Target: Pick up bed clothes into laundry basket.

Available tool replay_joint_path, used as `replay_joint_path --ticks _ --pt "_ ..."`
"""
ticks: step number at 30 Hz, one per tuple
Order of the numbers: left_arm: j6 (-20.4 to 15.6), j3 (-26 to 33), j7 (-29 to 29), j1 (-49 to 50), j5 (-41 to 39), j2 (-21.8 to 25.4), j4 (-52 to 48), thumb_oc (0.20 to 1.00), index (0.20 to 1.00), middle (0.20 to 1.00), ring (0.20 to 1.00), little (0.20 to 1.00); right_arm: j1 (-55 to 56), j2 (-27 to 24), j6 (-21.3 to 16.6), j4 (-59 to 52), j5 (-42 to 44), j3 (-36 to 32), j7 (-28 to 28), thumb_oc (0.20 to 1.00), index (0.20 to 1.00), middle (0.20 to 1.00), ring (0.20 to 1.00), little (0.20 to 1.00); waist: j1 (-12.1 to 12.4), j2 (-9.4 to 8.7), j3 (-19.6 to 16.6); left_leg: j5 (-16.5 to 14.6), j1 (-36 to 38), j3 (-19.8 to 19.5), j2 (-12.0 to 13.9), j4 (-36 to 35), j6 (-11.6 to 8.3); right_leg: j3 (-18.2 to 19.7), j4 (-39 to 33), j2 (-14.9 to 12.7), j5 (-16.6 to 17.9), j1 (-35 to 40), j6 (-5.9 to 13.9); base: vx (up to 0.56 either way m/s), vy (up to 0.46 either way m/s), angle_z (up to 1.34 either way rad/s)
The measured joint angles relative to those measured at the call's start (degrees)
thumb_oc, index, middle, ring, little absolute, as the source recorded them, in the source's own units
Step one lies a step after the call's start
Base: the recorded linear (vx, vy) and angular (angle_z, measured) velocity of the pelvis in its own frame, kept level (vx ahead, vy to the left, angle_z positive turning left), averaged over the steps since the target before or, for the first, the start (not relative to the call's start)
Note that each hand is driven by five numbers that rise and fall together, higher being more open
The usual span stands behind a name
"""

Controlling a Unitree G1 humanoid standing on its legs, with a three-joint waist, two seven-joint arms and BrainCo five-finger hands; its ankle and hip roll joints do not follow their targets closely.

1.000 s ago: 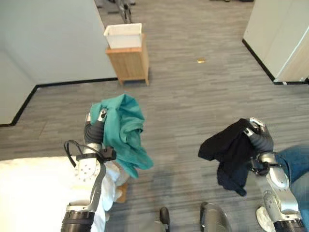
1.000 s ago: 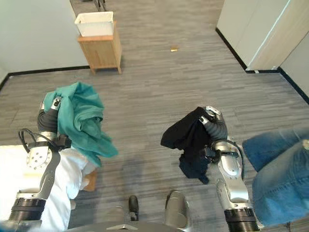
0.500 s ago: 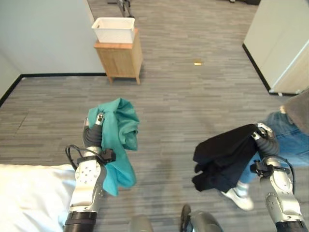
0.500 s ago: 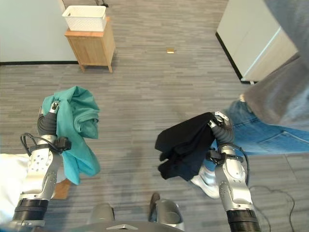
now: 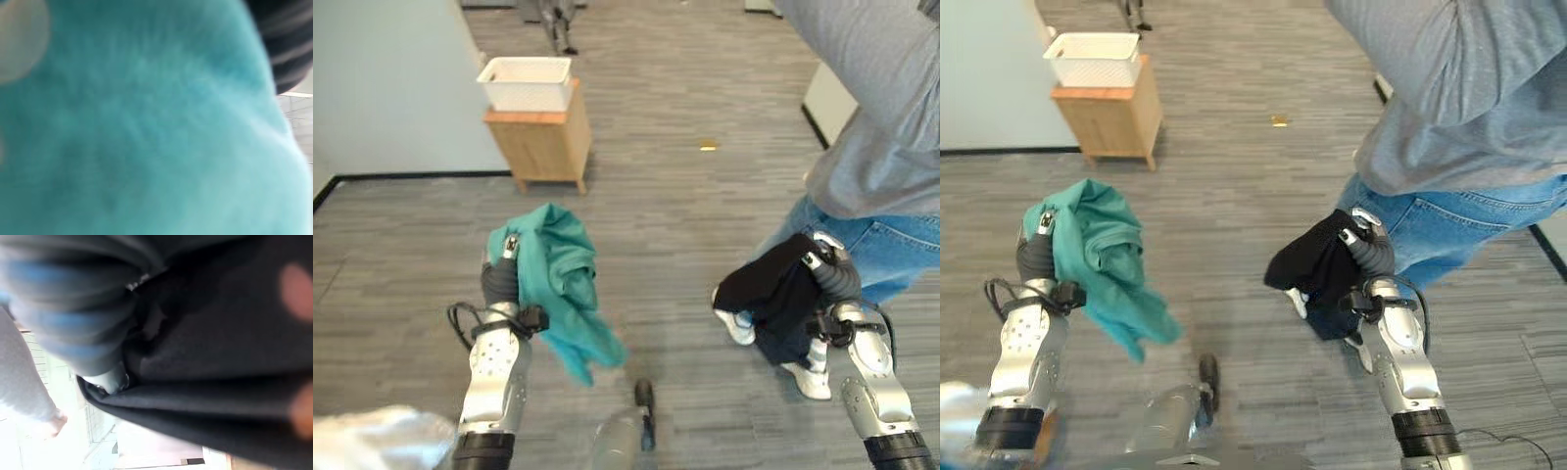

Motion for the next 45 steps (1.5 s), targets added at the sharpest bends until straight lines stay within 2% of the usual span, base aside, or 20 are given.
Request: replay_joint_path --ticks 1,2,4,5,7,9,10,11,14,16,18,21,23,25,27,32,40,41,42,45 --pt "0.07 -0.19 0.28 0.17 -0.01 0.49 -0.02 0.200 0.200 0.200 0.200 0.200 0.62 0.28 0.09 -0.27 -0.02 1.05 0.42 0.200 0.200 0.200 0.200 0.200 -0.67 -1.24 -0.36 0.09 1.19 -0.20 -1.18 -1.13 0.08 -0.85 6.06 -1.87 -0.53 -2.89 0.62 0.20 -0.025 0.18" --pt "0.13 -0.41 0.41 -0.21 -0.02 0.67 -0.18 0.200 0.200 0.200 0.200 0.200 1.37 0.69 0.59 -1.28 -0.11 1.44 1.25 0.200 0.200 0.200 0.200 0.200 -2.04 -2.79 -0.60 0.00 3.26 -0.91 -3.35 -2.60 1.19 -1.18 13.00 -5.93 -0.73 -6.85 0.53 0.32 -0.135 0.53" --pt "0.18 -0.61 0.34 -1.28 -0.05 1.14 -0.53 0.200 0.200 0.200 0.200 0.200 1.02 0.89 1.08 -1.91 -0.10 1.27 1.30 0.200 0.200 0.200 0.200 0.200 -3.30 -2.80 -0.46 -0.31 4.94 -2.34 -4.87 -3.82 1.12 -0.85 12.96 -10.62 -0.42 -10.00 1.38 0.38 -0.232 0.53" --pt "0.04 -0.52 0.53 -2.13 -0.14 0.80 -0.87 0.200 0.200 0.200 0.200 0.200 0.77 1.46 1.08 -2.21 -0.07 0.53 1.59 0.200 0.200 0.200 0.200 0.200 -3.06 -1.74 0.08 -1.42 6.24 -3.81 -5.30 -3.94 0.85 -5.15 9.94 -15.06 -1.22 -10.87 0.60 0.29 -0.264 0.40" --pt "0.03 -0.13 0.53 -3.75 -0.22 1.04 -0.83 0.200 0.200 0.200 0.200 0.200 -0.08 1.26 1.70 -1.87 -0.05 0.73 1.86 0.200 0.200 0.200 0.200 0.200 -3.10 0.34 1.39 -1.96 8.94 -7.23 -5.02 -5.29 0.37 -5.28 -1.98 -18.92 1.18 -11.17 1.99 0.30 -0.304 0.56" --pt "-0.29 -0.09 0.53 -4.19 -0.37 1.44 -0.88 0.200 0.200 0.200 0.200 0.200 -0.21 1.39 1.68 -1.53 -0.02 0.69 1.90 0.200 0.200 0.200 0.200 0.200 -3.40 0.32 1.51 -2.28 10.44 -9.22 -5.22 -6.10 -0.23 1.44 -17.13 -19.03 6.19 -9.44 4.68 0.24 -0.304 0.75" --pt "-0.29 -0.16 0.53 -4.10 -0.40 1.61 -0.88 0.200 0.200 0.200 0.200 0.200 -0.12 1.47 1.70 -1.40 -0.02 0.67 1.85 0.200 0.200 0.200 0.200 0.200 -3.52 -0.12 1.37 -2.57 11.07 -9.97 -5.36 -6.65 -0.71 4.24 -21.73 -18.85 10.09 -9.23 6.58 0.20 -0.335 0.84" --pt "-0.28 -0.19 0.56 -3.83 -0.48 1.76 -0.88 0.200 0.200 0.200 0.200 0.200 -0.16 1.50 1.69 -1.36 -0.02 0.55 1.87 0.200 0.200 0.200 0.200 0.200 -3.46 -0.85 1.42 -2.82 11.67 -10.83 -5.43 -6.83 -1.22 5.82 -24.66 -18.48 13.12 -9.18 6.95 0.18 -0.375 0.64" --pt "-0.29 -0.20 0.39 -2.95 -0.61 2.04 -0.89 0.200 0.200 0.200 0.200 0.200 0.50 2.39 1.64 -0.89 0.04 0.08 2.12 0.200 0.200 0.200 0.200 0.200 -3.12 -4.26 0.62 -4.47 12.39 -14.55 -5.36 -6.27 -4.66 6.16 -29.87 -15.91 18.72 -6.24 5.28 0.09 -0.443 0.73" --pt "-0.41 -0.60 0.27 -2.87 -0.65 1.63 -0.81 0.200 0.200 0.200 0.200 0.200 0.56 2.44 1.53 0.06 0.05 -0.60 2.13 0.200 0.200 0.200 0.200 0.200 -3.62 -4.87 0.88 -6.17 11.46 -16.33 -3.49 -3.17 -6.61 4.77 -31.13 -14.18 21.53 -3.41 4.41 -0.01 -0.345 1.01" --pt "-0.33 -1.70 -0.38 -3.66 -0.72 1.24 -0.82 0.200 0.200 0.200 0.200 0.200 -0.14 -0.23 1.60 0.96 0.06 -1.97 1.66 0.200 0.200 0.200 0.200 0.200 -5.26 -2.96 1.75 -6.87 6.17 -8.44 2.84 3.87 -7.02 -2.44 -31.48 -10.67 20.44 -0.93 2.90 -0.05 -0.274 1.16" --pt "0.18 -3.64 -0.82 -4.55 -0.69 1.19 -0.25 0.200 0.200 0.200 0.200 0.200 -0.85 -3.24 1.94 0.95 0.02 -2.85 1.64 0.200 0.200 0.200 0.200 0.200 -5.38 -2.78 2.12 -3.00 4.13 -0.98 4.59 4.79 -7.26 -8.27 -31.79 -10.08 19.03 0.55 1.78 0.04 -0.178 0.87" --pt "0.25 -4.69 -0.89 -4.89 -0.68 1.10 -0.18 0.200 0.200 0.200 0.200 0.200 -2.31 -4.89 2.10 0.88 -0.05 -2.72 1.64 0.200 0.200 0.200 0.200 0.200 -5.29 -0.42 1.95 -4.29 5.08 6.90 5.98 1.20 -7.00 -11.45 -31.48 -9.46 17.72 1.48 0.88 0.10 -0.041 0.94" --pt "0.44 -6.87 -1.05 -7.55 -0.67 0.70 2.53 0.200 0.200 0.200 0.200 0.200 -3.14 -5.49 2.35 2.22 -0.06 -1.32 0.66 0.200 0.200 0.200 0.200 0.200 -4.24 0.87 1.61 -5.08 5.65 6.77 5.48 0.42 -7.27 -14.20 -28.80 -10.78 15.20 1.61 1.62 0.02 0.021 0.88" --pt "1.52 -8.92 -1.25 -8.87 -0.61 0.65 3.24 0.200 0.200 0.200 0.200 0.200 -5.79 -4.92 3.60 5.28 -0.06 0.79 0.42 0.200 0.200 0.200 0.200 0.200 -2.91 2.05 1.26 -3.68 5.19 2.93 3.78 0.42 -7.28 -16.68 -25.28 -12.28 13.02 1.92 2.02 0.08 0.076 0.83" --pt "2.33 -8.52 -1.96 -8.20 -0.57 0.69 3.15 0.200 0.200 0.200 0.200 0.200 -8.33 -2.82 4.66 5.96 -0.12 3.30 0.95 0.200 0.200 0.200 0.200 0.200 0.16 2.84 0.03 -1.60 6.64 -0.60 -1.28 -3.55 -4.45 -20.25 -21.67 -16.51 10.70 2.38 3.63 0.06 0.085 0.48" --pt "2.59 -4.97 -2.18 -3.18 -0.63 0.69 0.17 0.200 0.200 0.200 0.200 0.200 -6.63 1.30 4.91 5.88 -0.06 4.25 2.31 0.200 0.200 0.200 0.200 0.200 0.94 1.29 -1.77 -1.10 8.93 0.77 -3.23 -6.95 -3.62 -18.65 -23.32 -17.82 11.22 2.64 4.86 0.03 0.042 -0.06" --pt "2.59 -4.79 -2.21 -1.02 -0.63 0.66 0.17 0.200 0.200 0.200 0.200 0.200 -2.18 1.28 4.82 4.82 -0.03 4.18 3.01 0.200 0.200 0.200 0.200 0.200 -0.59 1.04 -4.54 -1.10 9.76 2.03 -1.91 -7.75 -3.64 -17.25 -24.87 -16.26 11.57 2.77 4.45 0.01 -0.006 -0.06" --pt "2.63 -5.29 -3.13 -1.07 -0.56 1.64 0.26 0.200 0.200 0.200 0.200 0.200 -0.27 2.95 4.53 4.76 0.05 1.14 3.38 0.200 0.200 0.200 0.200 0.200 -1.88 1.07 -4.53 -0.90 10.04 1.44 -2.14 -8.29 -3.41 -12.54 -25.13 -15.17 11.51 2.92 4.52 0.00 -0.016 0.13" --pt "2.67 -5.20 -4.56 -1.04 -0.42 4.13 0.40 0.200 0.200 0.200 0.200 0.200 4.32 4.42 4.17 4.91 0.82 -5.00 2.11 0.200 0.200 0.200 0.200 0.200 -4.24 1.36 -4.77 0.10 11.43 0.72 -3.35 -10.10 -3.13 -6.28 -26.86 -15.35 11.01 4.14 5.77 0.00 -0.009 0.13"
